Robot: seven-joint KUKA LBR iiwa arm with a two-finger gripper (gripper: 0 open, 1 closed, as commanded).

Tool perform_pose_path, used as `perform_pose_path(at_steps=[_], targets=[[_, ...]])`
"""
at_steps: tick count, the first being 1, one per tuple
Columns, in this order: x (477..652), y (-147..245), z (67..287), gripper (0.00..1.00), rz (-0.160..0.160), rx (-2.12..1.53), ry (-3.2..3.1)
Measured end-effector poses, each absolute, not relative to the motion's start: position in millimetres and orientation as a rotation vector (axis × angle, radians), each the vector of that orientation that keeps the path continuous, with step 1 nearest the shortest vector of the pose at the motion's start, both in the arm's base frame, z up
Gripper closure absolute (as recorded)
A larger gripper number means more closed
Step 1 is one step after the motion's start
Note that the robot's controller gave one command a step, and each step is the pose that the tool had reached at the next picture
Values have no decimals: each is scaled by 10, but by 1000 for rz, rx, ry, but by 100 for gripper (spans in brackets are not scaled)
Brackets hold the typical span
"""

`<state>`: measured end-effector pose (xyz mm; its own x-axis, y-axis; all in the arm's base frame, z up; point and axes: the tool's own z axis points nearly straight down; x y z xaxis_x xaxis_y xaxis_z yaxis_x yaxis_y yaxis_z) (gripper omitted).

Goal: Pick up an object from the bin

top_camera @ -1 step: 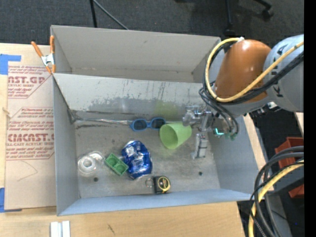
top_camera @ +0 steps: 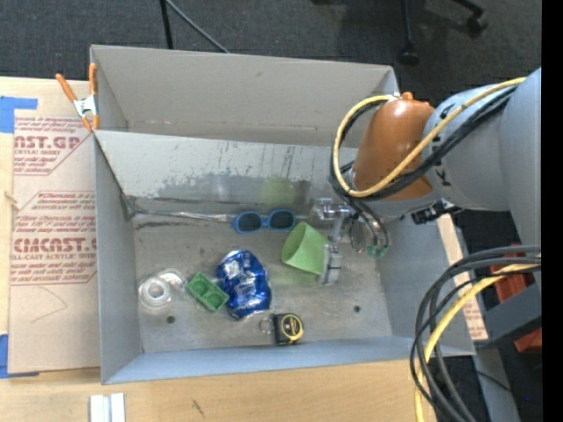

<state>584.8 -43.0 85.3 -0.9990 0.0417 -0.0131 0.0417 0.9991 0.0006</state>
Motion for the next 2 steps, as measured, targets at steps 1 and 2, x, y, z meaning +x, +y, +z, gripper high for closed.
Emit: perform_pose_path(at_steps=[1, 2], targets=[[5673, -263, 1001, 0, 1, -678, 3066], [5172, -337, 1169, 0, 1, -892, 3014]])
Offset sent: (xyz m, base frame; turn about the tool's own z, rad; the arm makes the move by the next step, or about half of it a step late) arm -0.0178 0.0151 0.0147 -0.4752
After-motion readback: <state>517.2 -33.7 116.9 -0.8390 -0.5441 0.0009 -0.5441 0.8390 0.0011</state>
